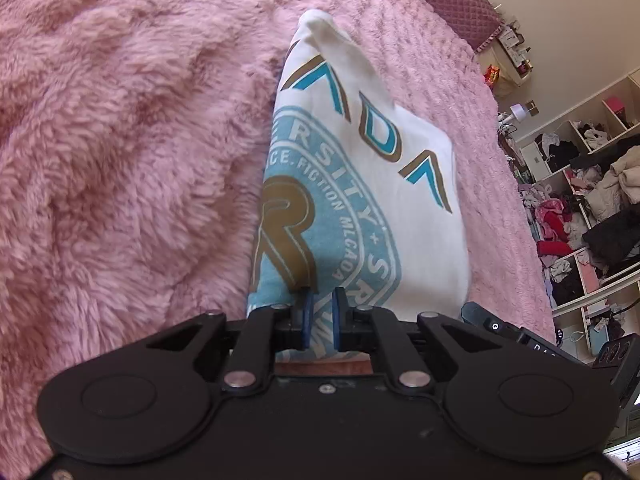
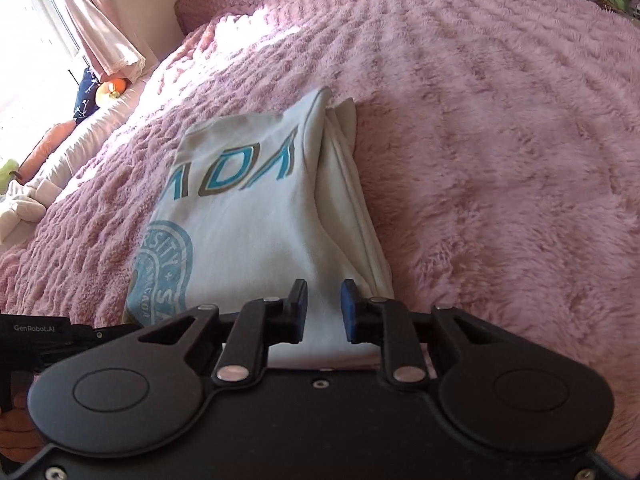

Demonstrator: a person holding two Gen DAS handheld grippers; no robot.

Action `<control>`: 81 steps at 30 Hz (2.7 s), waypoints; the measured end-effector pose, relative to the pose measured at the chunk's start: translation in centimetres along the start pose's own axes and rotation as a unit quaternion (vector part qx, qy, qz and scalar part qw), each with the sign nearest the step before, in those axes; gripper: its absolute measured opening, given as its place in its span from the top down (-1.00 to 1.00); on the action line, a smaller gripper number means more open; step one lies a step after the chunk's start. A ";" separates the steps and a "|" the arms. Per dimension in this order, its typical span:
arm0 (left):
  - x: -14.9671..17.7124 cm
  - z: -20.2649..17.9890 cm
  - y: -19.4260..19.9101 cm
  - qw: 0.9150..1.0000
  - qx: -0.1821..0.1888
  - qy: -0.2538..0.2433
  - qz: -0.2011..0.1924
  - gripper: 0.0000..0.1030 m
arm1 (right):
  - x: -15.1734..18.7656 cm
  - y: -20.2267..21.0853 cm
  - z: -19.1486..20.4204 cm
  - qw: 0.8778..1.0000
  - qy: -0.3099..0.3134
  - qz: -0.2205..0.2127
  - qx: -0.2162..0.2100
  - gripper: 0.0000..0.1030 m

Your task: Fold small clothes

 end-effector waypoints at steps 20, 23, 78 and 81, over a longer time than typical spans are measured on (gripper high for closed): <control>-11.6 -3.8 -6.3 0.992 -0.068 -0.097 -0.048 0.43 | -7.8 -6.6 3.2 0.996 0.063 -0.062 0.000 0.43; -13.2 -3.5 -7.8 0.993 -0.070 -0.082 -0.045 0.43 | -9.3 -8.1 3.9 0.995 0.074 -0.067 0.002 0.43; -10.5 -3.9 -6.7 0.986 -0.061 -0.140 -0.071 0.44 | -5.4 -7.4 2.3 0.997 0.073 0.001 -0.018 0.70; -8.4 -1.7 -9.2 0.985 -0.083 -0.144 -0.054 0.42 | -4.4 -8.3 1.4 0.998 0.070 0.000 -0.006 0.79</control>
Point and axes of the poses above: each gripper's, at about its wrist camera, not at the fingertips, and y roughly against the way its jaws point, z to its left, x to its underside, the point moved 5 cm from there along -y, roughly the way its jaws point, and after that the axes turned 3 degrees about x, right-handed, at the moved point
